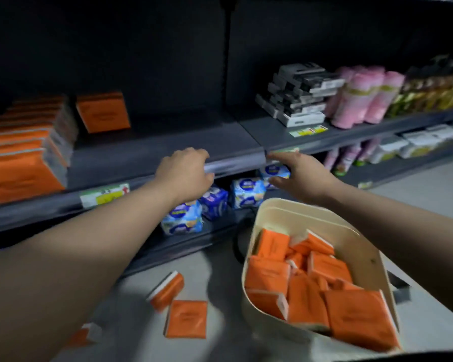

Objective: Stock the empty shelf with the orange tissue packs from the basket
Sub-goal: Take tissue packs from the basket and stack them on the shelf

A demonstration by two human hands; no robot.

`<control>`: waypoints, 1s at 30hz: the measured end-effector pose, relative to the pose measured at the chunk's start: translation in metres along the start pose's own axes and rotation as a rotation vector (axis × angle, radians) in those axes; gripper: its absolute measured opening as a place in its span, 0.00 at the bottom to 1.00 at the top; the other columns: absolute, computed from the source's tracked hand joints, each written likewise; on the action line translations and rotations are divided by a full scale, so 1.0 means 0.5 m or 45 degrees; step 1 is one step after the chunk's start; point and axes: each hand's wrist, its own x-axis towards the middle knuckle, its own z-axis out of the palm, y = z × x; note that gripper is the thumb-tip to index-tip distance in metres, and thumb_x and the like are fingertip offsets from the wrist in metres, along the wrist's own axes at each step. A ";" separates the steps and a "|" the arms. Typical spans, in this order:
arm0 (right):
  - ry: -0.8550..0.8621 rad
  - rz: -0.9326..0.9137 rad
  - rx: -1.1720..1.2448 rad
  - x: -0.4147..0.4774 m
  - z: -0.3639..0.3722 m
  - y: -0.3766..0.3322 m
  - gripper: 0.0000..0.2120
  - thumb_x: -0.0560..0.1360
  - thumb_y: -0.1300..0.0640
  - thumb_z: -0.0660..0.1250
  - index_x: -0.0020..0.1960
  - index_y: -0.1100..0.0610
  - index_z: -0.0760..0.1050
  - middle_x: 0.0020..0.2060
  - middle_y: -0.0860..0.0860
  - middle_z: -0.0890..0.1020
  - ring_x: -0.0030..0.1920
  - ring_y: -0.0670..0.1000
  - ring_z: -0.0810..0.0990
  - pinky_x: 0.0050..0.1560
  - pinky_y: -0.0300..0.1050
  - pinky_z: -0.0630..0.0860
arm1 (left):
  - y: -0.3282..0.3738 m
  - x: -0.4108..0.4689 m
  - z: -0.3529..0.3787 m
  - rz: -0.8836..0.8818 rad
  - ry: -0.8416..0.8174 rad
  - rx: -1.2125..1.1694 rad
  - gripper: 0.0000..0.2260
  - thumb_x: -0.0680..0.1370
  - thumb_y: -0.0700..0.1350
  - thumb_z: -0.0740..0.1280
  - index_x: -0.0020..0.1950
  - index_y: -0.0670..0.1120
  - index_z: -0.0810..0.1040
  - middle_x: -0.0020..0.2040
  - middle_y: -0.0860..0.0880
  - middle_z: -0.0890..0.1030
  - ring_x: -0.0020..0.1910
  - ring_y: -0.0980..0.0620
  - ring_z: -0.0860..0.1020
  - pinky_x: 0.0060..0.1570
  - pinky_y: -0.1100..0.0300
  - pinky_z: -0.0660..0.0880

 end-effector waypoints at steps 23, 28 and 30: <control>-0.352 0.337 0.094 -0.187 0.169 0.379 0.23 0.73 0.51 0.69 0.68 0.47 0.71 0.65 0.48 0.76 0.61 0.52 0.76 0.59 0.45 0.72 | 0.287 0.000 0.528 0.391 -1.147 0.226 0.37 0.73 0.43 0.70 0.77 0.47 0.53 0.71 0.43 0.67 0.67 0.43 0.69 0.64 0.50 0.69; -0.394 0.351 0.137 -0.186 0.184 0.397 0.23 0.74 0.51 0.69 0.68 0.46 0.71 0.65 0.46 0.76 0.60 0.52 0.76 0.54 0.44 0.73 | 0.287 0.001 0.565 0.416 -1.238 0.432 0.35 0.73 0.44 0.70 0.76 0.49 0.55 0.69 0.43 0.69 0.66 0.43 0.70 0.64 0.50 0.70; -0.432 0.347 0.142 -0.189 0.183 0.399 0.23 0.73 0.51 0.69 0.68 0.46 0.71 0.65 0.47 0.76 0.61 0.52 0.76 0.57 0.45 0.73 | 0.286 0.000 0.564 0.486 -1.163 0.482 0.26 0.73 0.46 0.70 0.69 0.47 0.66 0.66 0.44 0.71 0.63 0.44 0.71 0.62 0.51 0.71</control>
